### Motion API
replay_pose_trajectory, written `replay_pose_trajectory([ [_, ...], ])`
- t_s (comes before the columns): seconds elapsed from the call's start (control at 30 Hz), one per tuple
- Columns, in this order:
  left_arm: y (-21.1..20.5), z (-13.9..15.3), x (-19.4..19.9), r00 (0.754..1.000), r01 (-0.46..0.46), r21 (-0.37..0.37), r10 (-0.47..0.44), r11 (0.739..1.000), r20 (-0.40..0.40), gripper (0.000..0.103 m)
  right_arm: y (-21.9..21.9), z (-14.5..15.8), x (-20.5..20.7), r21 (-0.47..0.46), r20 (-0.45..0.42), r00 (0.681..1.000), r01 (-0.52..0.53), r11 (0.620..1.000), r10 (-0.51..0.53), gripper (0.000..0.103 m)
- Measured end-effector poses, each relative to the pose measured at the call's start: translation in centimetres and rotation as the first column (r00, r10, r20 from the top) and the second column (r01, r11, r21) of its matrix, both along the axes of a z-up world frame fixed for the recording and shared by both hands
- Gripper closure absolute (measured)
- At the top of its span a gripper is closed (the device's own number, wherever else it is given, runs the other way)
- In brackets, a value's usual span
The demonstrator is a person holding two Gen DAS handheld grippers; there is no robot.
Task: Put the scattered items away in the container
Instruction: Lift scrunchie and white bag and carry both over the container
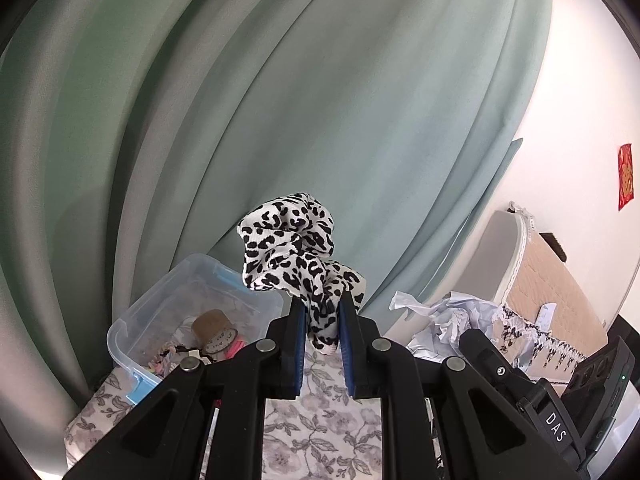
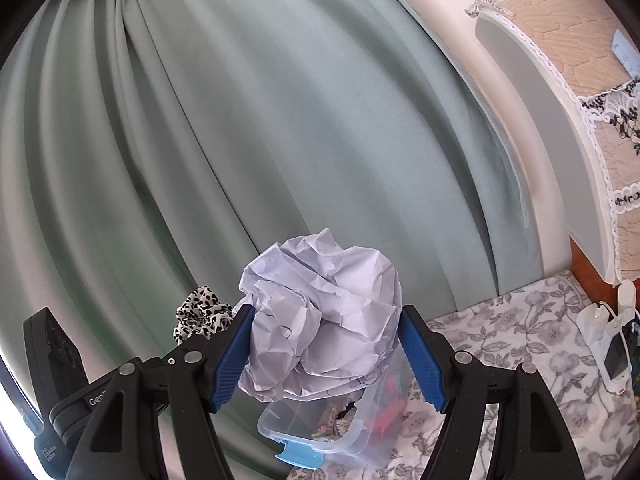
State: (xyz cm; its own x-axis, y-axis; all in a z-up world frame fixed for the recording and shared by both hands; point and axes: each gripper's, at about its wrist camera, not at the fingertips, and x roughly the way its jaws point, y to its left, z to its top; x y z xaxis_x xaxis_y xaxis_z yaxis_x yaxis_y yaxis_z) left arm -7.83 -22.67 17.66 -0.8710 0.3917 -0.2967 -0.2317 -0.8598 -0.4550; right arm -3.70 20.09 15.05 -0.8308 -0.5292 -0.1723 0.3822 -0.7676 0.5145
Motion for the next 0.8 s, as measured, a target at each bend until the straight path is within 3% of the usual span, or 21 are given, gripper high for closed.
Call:
replay_pose_trajectory([
  [0.37, -2.6, -1.7, -0.9, 0.998, -0.049, 0.050, 0.047, 0.998, 0.039, 0.087, -3.8, -0.6, -0.8, 0.063, -0.012, 0.998, -0.056, 0.996, 0.057, 0.028],
  [0.8, -6.2, -5.5, -3.3, 0.984, -0.129, 0.097, 0.115, 0.987, 0.138, 0.087, -8.3, -3.7, -4.5, 0.142, 0.076, 0.990, -0.130, 0.981, 0.120, 0.028],
])
